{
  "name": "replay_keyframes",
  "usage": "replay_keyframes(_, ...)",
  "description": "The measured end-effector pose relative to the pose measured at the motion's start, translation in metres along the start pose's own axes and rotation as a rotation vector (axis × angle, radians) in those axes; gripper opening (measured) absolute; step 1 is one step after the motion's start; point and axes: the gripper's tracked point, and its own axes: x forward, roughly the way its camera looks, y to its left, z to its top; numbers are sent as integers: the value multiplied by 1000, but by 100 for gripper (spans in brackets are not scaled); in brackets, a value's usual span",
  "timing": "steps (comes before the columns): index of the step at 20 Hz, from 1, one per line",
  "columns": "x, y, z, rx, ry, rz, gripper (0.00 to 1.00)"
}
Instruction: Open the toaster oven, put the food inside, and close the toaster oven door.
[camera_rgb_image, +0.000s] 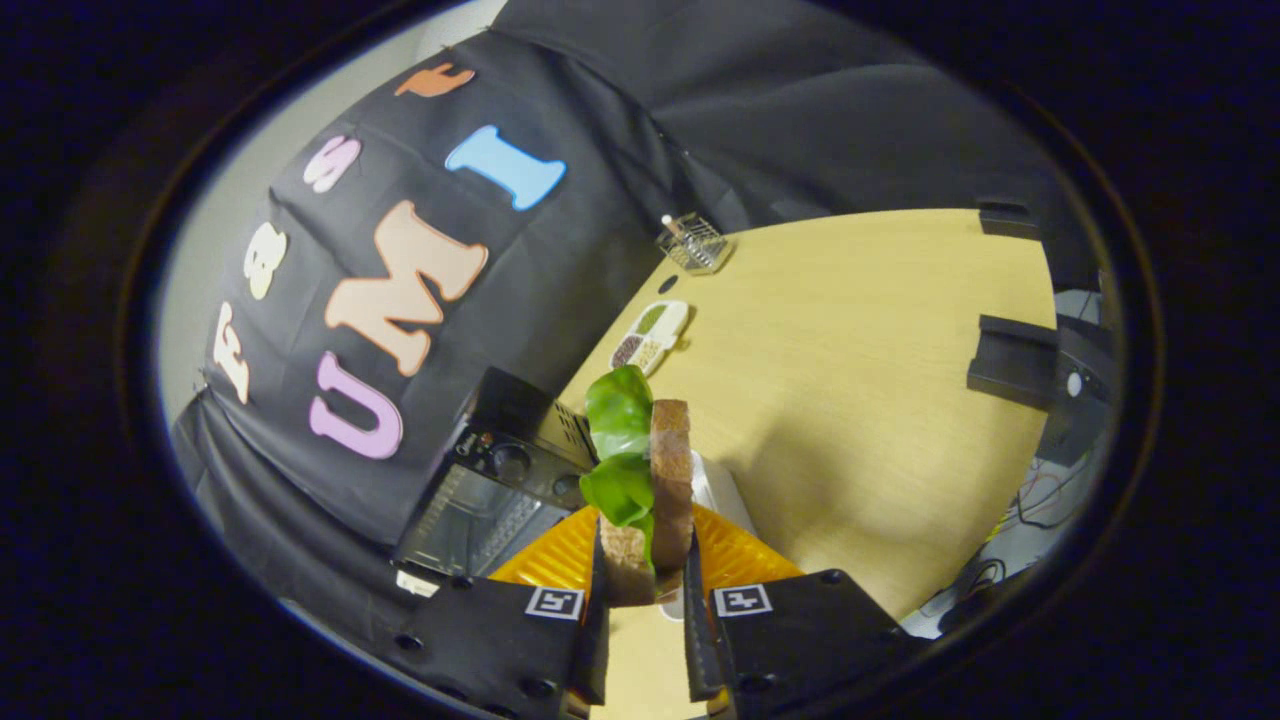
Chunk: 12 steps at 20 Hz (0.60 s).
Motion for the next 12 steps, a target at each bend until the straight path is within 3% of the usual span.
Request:
replay_keyframes(7, 3, 52, -55, 238, -49, 51, 33)
replay_keyframes(12, 37, 119, -124, 290, 4, 94, 33)
